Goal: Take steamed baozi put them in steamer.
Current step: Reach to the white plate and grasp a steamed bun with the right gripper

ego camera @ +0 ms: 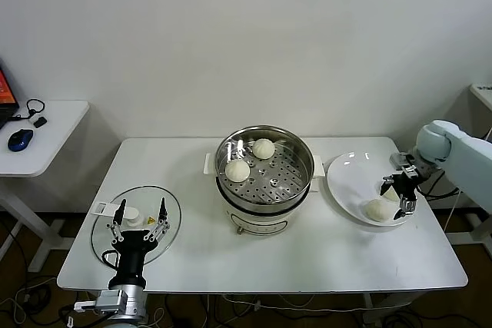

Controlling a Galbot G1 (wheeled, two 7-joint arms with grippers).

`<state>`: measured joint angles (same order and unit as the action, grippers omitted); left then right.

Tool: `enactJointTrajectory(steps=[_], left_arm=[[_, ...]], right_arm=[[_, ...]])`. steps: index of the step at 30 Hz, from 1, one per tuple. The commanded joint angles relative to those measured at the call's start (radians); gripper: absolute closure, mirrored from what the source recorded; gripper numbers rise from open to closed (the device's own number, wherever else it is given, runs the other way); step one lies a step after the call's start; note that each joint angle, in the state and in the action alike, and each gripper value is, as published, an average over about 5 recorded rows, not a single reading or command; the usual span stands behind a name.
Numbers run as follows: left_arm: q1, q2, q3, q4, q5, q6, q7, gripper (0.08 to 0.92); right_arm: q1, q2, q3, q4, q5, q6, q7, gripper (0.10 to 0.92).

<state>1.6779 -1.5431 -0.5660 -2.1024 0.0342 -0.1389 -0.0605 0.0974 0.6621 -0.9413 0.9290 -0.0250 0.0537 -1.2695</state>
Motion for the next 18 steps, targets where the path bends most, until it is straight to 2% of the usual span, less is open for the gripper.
enactJointTrajectory(steps=[1, 18], left_arm=[[0.0, 0.0, 0.0, 0.005, -0.001, -0.001, 0.0, 0.177], [-0.008, -0.005, 0.005, 0.015, 0.002, 0.0, -0.001, 0.177]], right_arm=[[-0.044, 0.038, 0.046, -0.052, -0.035, 0.008, 0.002, 0.203], [-0.067, 0.085, 0.089, -0.109, -0.07, 0.022, 0.005, 0.203]])
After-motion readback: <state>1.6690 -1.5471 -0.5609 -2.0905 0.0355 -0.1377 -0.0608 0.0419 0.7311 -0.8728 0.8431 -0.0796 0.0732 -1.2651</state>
